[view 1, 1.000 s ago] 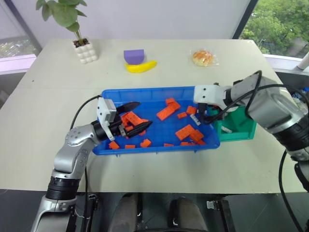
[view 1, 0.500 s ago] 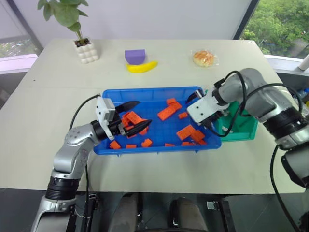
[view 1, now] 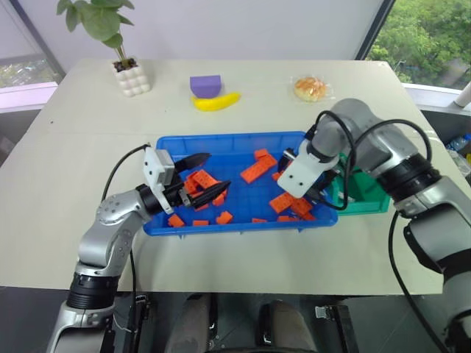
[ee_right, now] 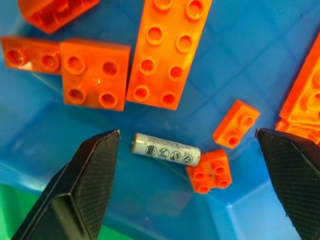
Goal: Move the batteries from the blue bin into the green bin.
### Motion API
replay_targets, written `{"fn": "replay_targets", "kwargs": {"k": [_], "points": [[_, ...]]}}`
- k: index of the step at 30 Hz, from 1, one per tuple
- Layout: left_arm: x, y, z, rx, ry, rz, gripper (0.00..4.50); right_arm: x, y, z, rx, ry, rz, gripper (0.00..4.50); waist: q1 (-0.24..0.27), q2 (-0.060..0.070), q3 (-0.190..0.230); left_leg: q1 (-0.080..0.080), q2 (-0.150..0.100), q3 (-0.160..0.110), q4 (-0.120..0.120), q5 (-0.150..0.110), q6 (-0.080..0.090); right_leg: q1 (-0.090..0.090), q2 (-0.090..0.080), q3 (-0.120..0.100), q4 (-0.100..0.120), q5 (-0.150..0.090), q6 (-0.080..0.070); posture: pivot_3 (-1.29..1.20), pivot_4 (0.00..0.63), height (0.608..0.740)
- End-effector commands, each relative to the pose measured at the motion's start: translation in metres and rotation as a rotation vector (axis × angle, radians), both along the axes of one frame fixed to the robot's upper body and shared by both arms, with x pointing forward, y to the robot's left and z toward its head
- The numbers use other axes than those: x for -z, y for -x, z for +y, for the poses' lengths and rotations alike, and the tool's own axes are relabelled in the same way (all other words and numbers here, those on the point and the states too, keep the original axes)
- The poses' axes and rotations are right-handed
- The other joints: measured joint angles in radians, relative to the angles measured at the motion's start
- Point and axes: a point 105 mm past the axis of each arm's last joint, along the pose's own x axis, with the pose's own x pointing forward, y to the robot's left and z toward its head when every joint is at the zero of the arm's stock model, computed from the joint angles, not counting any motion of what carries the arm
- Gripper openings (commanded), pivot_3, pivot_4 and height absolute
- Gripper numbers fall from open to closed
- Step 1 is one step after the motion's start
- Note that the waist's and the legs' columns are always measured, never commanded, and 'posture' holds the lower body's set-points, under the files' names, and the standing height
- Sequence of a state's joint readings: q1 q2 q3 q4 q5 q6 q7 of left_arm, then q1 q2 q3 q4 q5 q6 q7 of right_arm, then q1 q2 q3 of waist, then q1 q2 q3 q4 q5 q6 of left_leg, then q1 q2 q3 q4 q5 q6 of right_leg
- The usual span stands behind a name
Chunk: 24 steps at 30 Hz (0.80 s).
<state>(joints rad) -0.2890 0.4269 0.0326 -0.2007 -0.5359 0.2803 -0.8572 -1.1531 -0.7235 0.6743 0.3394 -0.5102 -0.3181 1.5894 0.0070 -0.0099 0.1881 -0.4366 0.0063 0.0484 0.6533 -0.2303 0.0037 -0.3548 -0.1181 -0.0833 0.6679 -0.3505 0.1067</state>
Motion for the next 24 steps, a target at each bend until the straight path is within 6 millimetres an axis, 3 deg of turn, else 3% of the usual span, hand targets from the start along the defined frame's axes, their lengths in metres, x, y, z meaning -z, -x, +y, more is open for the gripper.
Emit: {"fn": "replay_targets", "kwargs": {"k": [1, 4, 13, 24], "points": [[-0.014, -0.001, 0.001, -0.01, 0.031, -0.056, 4.5, -0.011, -0.006, 0.011, 0.005, 0.045, -0.084, 4.46, 0.0, 0.0, 0.0, 0.0, 0.0, 0.0, 0.0, 0.0, 0.0, 0.0, 0.0, 0.0, 0.0, 0.0, 0.0, 0.0, 0.15, 0.739], [-0.016, -0.004, -0.002, -0.007, 0.041, -0.064, 4.5, -0.008, -0.012, 0.014, 0.027, 0.057, -0.109, 4.46, -0.003, 0.0, 0.0, 0.0, 0.0, 0.0, 0.0, 0.0, 0.0, 0.0, 0.0, 0.0, 0.0, 0.0, 0.0, 0.0, 0.15, 0.739], [-0.02, -0.011, -0.008, -0.002, 0.076, -0.078, 4.5, 0.008, -0.016, -0.011, 0.092, 0.188, -0.072, 4.46, 0.0, 0.0, 0.0, 0.0, 0.0, 0.0, 0.0, 0.0, 0.0, 0.0, 0.0, 0.0, 0.0, 0.0, 0.0, 0.0, 0.15, 0.739], [-0.019, -0.011, -0.012, -0.003, 0.103, -0.081, 4.5, 0.026, -0.019, -0.023, 0.254, 0.173, -0.02, 4.46, 0.005, 0.0, 0.0, 0.0, -0.001, -0.001, 0.001, 0.0, 0.0, 0.001, 0.0, 0.0, 0.0, 0.0, 0.0, 0.0, 0.15, 0.739]]}}
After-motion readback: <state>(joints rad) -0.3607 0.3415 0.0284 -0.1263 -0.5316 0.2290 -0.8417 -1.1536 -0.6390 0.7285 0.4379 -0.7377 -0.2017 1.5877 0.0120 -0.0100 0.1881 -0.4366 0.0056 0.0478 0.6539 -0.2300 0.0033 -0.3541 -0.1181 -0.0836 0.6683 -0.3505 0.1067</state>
